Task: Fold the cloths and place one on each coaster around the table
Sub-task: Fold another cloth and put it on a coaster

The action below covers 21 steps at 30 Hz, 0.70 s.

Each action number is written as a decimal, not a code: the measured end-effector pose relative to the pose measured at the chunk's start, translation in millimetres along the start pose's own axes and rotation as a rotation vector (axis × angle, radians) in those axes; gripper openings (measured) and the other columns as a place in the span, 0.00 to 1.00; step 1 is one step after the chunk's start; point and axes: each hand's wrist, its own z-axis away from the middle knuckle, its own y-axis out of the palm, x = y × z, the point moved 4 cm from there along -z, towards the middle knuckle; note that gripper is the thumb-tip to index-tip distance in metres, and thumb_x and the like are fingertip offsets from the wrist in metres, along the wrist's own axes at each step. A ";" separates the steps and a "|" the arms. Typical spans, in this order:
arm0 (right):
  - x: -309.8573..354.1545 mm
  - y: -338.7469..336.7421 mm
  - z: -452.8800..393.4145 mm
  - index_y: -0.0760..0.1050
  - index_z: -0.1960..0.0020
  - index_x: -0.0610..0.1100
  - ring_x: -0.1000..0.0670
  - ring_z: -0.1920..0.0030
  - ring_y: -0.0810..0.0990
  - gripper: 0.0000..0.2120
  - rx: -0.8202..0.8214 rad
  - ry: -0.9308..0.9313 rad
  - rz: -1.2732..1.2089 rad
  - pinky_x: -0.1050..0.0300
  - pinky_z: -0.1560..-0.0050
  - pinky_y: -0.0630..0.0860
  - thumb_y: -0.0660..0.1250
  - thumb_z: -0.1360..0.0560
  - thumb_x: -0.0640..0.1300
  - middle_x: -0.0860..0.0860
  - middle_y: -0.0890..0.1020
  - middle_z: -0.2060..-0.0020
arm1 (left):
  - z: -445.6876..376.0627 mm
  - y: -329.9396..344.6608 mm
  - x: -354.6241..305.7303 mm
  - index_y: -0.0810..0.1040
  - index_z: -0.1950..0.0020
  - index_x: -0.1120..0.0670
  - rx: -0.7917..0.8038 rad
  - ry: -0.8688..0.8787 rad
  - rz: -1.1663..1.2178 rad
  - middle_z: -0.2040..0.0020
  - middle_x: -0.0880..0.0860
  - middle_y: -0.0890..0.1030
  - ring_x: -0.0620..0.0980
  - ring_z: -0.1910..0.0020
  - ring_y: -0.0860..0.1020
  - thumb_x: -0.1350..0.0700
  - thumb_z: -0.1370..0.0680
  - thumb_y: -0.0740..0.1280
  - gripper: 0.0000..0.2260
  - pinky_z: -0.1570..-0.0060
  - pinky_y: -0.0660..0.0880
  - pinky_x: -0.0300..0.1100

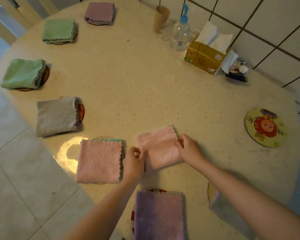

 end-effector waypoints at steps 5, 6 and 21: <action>4.4 -0.5 11.0 0.67 0.48 0.48 0.46 0.58 0.79 0.11 -0.069 0.040 -0.029 0.46 0.59 0.78 0.55 0.21 0.54 0.48 0.80 0.54 | 19.1 -8.2 -27.6 0.74 0.43 0.51 -0.153 0.865 -0.535 0.46 0.48 0.77 0.49 0.52 0.76 0.58 0.23 0.66 0.09 0.58 0.73 0.42; 5.9 0.0 15.6 0.65 0.45 0.48 0.47 0.58 0.79 0.12 -0.082 0.030 -0.026 0.48 0.61 0.78 0.55 0.21 0.56 0.49 0.80 0.52 | 16.7 -2.9 -25.4 0.75 0.41 0.52 -0.079 1.002 -0.636 0.43 0.50 0.77 0.52 0.46 0.75 0.58 0.24 0.66 0.12 0.52 0.74 0.44; 1.5 7.7 40.3 0.67 0.41 0.41 0.49 0.56 0.75 0.19 -0.081 0.293 -0.145 0.58 0.64 0.70 0.66 0.25 0.50 0.46 0.76 0.47 | -45.3 5.6 -39.9 0.70 0.35 0.53 0.133 0.644 -0.858 0.35 0.52 0.72 0.56 0.36 0.68 0.48 0.27 0.68 0.23 0.41 0.68 0.47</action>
